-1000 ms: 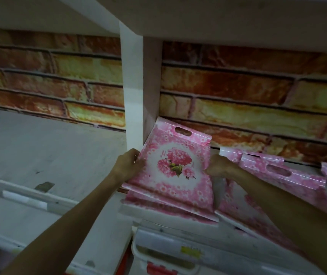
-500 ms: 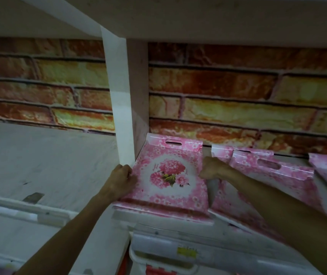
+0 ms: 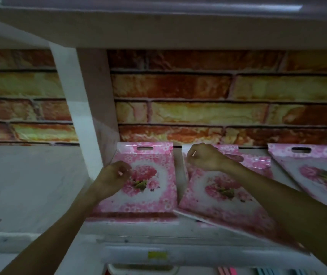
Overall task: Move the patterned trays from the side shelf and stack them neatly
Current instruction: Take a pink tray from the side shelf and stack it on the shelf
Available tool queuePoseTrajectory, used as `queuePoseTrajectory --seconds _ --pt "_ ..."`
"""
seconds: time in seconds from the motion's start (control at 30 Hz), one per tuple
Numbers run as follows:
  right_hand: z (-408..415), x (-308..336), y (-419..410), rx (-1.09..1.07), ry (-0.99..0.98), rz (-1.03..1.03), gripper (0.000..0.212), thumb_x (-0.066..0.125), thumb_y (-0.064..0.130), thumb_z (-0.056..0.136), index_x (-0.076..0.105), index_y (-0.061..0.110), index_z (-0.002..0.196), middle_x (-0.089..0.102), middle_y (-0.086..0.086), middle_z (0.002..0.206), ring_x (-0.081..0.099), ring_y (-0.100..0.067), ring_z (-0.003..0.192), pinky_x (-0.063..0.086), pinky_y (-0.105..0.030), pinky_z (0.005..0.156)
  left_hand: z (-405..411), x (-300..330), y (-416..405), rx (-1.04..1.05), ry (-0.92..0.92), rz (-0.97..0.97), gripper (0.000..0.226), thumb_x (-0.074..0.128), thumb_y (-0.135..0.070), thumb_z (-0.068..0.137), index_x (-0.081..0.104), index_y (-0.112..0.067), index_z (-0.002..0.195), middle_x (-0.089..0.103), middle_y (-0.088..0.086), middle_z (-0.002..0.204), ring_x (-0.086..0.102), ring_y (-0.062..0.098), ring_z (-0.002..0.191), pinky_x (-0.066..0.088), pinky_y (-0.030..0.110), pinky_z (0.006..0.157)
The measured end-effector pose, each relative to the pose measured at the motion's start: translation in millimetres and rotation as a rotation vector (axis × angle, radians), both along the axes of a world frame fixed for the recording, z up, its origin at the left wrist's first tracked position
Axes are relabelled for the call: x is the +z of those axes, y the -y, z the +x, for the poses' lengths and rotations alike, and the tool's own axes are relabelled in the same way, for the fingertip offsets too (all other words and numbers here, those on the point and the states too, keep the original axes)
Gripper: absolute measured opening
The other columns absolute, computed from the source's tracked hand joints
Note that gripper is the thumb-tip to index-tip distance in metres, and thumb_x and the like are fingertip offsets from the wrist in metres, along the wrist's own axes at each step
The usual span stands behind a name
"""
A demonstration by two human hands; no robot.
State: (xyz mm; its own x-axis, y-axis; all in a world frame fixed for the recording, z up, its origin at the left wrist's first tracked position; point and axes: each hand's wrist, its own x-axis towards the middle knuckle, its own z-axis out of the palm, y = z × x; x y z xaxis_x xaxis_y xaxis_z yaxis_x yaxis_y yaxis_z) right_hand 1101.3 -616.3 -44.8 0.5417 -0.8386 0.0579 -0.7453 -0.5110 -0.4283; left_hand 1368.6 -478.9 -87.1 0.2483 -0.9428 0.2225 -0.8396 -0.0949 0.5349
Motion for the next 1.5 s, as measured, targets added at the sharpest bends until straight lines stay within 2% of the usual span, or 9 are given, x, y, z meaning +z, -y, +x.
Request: queuePoseTrajectory --seconds 0.1,0.2,0.73,0.87,1.0,1.1,1.23,1.33,1.5 --pt "-30 7 -3 -0.010 0.176 0.039 0.011 0.060 0.023 0.089 0.068 0.023 0.082 0.072 0.000 0.084 0.069 -0.019 0.081 0.054 -0.031 0.072 -40 7 12 -0.120 -0.205 0.045 0.014 0.057 -0.016 0.094 0.069 -0.018 0.086 0.071 -0.004 0.082 0.064 0.003 0.065 0.051 0.015 0.062" --pt "-57 6 -11 -0.029 0.245 0.034 0.009 0.061 0.025 0.088 0.069 0.026 0.084 0.070 0.006 0.077 0.068 -0.015 0.078 0.050 -0.028 0.068 -80 10 20 -0.242 -0.425 0.226 0.015 0.057 -0.014 0.094 0.068 -0.004 0.097 0.074 0.015 0.084 0.068 0.018 0.066 0.055 0.026 0.057" --pt "-138 -14 -30 -0.093 0.463 -0.041 0.027 0.054 0.013 0.096 0.058 0.034 0.081 0.072 0.000 0.082 0.069 -0.017 0.082 0.055 -0.037 0.080 -173 -14 58 -0.261 -0.173 0.355 0.027 0.051 -0.029 0.096 0.047 -0.021 0.070 0.049 -0.002 0.064 0.046 0.009 0.054 0.034 0.015 0.044" --pt "-147 -19 -24 -0.146 0.534 -0.038 0.027 0.055 0.015 0.097 0.057 0.033 0.076 0.074 -0.001 0.091 0.070 -0.015 0.091 0.055 -0.029 0.076 -174 -15 57 -0.245 -0.240 0.305 0.026 0.047 -0.022 0.099 0.043 -0.021 0.073 0.046 -0.002 0.068 0.043 0.010 0.058 0.032 0.021 0.050" --pt "-161 -22 -16 -0.235 0.663 -0.065 0.019 0.057 0.015 0.093 0.062 0.026 0.079 0.076 0.001 0.082 0.056 -0.005 0.047 0.039 -0.019 0.045 -170 -12 62 -0.203 -0.359 0.236 0.025 0.054 -0.021 0.096 0.048 -0.016 0.072 0.050 0.002 0.070 0.047 0.016 0.066 0.036 0.030 0.064" --pt "-174 -22 -10 -0.333 0.725 -0.102 0.017 0.057 0.011 0.092 0.065 0.022 0.081 0.070 0.007 0.071 0.061 -0.022 0.056 0.048 -0.031 0.054 -168 -10 60 -0.193 -0.450 0.131 0.032 0.061 -0.034 0.089 0.058 -0.002 0.086 0.061 0.018 0.081 0.057 0.022 0.074 0.046 0.042 0.071" --pt "-188 -21 -6 -0.435 0.809 -0.261 0.009 0.057 0.010 0.094 0.061 0.015 0.088 0.062 0.003 0.075 0.056 -0.003 0.066 0.040 -0.004 0.060 -174 0 46 -0.173 -0.579 -0.016 0.027 0.059 -0.034 0.093 0.061 -0.008 0.102 0.069 0.010 0.095 0.070 0.014 0.083 0.057 0.030 0.071" --pt "-196 -24 2 -0.460 0.924 -0.299 0.002 0.060 0.013 0.094 0.058 0.014 0.095 0.062 -0.007 0.088 0.057 -0.017 0.074 0.046 -0.015 0.069 -181 2 40 -0.174 -0.638 -0.112 0.013 0.052 -0.020 0.097 0.058 -0.012 0.105 0.073 -0.006 0.079 0.067 -0.005 0.062 0.048 0.009 0.051" --pt "-190 -22 9 -0.458 1.007 -0.186 0.017 0.059 0.025 0.096 0.050 0.012 0.103 0.058 0.000 0.087 0.057 -0.015 0.075 0.046 -0.032 0.070 -181 10 36 -0.127 -0.696 -0.243 0.012 0.053 -0.026 0.096 0.057 -0.026 0.108 0.074 -0.008 0.086 0.070 -0.001 0.072 0.051 0.015 0.058"
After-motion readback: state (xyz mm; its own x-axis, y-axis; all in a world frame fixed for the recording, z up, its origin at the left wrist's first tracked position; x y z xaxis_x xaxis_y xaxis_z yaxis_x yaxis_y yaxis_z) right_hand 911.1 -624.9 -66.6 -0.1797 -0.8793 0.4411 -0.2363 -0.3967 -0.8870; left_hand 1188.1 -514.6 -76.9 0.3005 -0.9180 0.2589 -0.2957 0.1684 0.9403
